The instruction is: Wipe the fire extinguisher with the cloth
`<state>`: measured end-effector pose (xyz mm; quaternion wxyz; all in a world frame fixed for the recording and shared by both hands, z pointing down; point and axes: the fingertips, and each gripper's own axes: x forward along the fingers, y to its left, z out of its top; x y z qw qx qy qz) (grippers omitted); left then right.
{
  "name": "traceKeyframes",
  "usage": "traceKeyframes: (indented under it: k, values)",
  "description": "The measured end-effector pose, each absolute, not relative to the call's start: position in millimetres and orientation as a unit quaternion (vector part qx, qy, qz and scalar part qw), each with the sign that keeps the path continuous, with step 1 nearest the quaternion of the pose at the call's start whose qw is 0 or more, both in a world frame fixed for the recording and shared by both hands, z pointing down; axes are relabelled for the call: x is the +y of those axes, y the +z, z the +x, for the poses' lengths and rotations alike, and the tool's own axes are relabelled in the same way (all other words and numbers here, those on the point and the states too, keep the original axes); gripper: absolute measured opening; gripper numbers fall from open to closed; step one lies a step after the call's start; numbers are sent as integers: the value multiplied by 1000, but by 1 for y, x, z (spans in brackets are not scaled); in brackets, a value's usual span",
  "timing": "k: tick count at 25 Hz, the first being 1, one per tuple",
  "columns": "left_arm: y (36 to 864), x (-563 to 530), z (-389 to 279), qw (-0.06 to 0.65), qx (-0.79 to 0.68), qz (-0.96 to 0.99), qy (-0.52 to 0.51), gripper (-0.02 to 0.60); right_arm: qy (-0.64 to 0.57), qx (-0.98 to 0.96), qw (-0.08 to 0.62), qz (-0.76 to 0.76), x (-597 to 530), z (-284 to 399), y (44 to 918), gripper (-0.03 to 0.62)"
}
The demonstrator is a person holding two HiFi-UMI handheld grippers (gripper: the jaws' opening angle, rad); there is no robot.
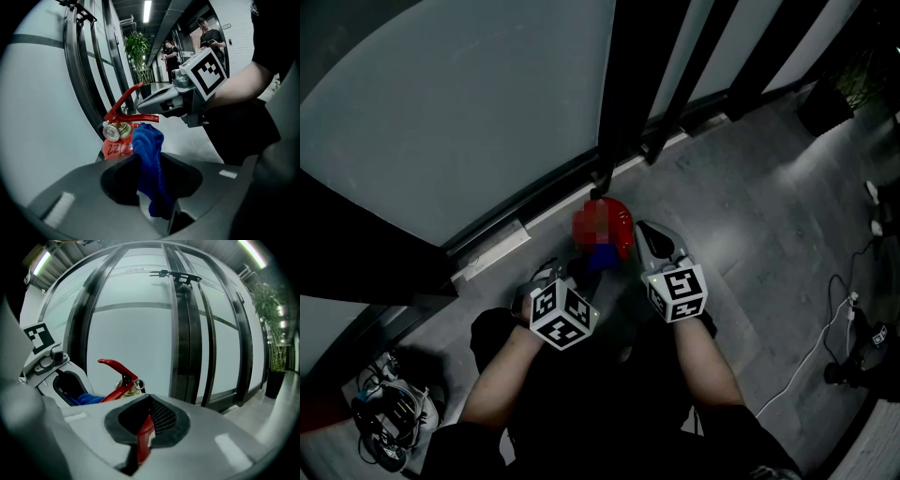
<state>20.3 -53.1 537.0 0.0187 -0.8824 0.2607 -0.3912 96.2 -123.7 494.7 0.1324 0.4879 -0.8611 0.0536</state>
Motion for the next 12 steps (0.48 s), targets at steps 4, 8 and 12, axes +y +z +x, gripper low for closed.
traceKeyframes:
  k: [4,8,12]
  values:
    - [529,-54,5,8,265,-889,-373,127,56,-862,129,487,-125,97,494,3]
    - [514,-70,-26,-72,303,-899,-308,127,60,-864,127,484,-127,99,495,3]
    - [498,-102,-39,-143,328,-903,-237,127,69,-862,121,488,-128,102,496,3]
